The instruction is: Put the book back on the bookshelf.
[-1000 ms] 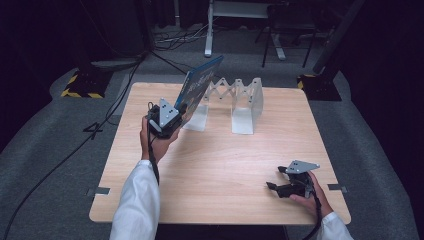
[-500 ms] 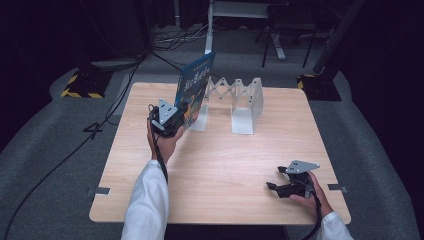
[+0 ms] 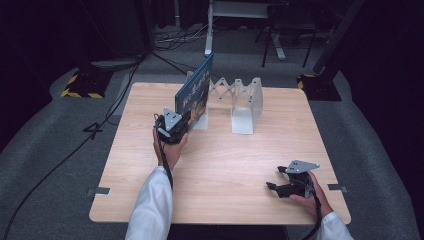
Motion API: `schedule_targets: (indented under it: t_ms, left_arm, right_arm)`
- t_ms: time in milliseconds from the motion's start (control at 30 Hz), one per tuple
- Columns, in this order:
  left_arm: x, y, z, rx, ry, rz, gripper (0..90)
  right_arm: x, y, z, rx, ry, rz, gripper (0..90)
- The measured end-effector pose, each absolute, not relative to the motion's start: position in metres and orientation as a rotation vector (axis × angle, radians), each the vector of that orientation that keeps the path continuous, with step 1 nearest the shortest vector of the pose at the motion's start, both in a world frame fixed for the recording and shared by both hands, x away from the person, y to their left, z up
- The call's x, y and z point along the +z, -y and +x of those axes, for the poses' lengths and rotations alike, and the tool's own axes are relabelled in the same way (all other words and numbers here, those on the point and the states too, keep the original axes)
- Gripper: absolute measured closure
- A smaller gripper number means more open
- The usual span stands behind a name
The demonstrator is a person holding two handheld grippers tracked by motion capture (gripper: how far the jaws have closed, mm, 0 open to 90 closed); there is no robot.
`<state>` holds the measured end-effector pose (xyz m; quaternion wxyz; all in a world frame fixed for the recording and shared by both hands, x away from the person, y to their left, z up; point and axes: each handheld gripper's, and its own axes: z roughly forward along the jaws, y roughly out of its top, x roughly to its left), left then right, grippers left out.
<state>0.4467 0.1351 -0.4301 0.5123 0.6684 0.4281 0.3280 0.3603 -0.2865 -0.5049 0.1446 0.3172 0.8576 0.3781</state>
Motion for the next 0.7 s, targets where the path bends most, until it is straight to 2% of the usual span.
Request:
schedule_targets:
  t_ms: [367,700]
  left_arm:
    - [-0.429,-0.124,0.471,0.743,-1.151,1.513,81.7]
    - [-0.432,-0.127,0.478,0.736,-1.239,1.447,80.1]
  right_arm:
    - [-0.505,0.287,0.360,1.089,-2.472,0.913,19.2]
    - [-0.505,0.287,0.360,1.090,-2.472,0.913,19.2]
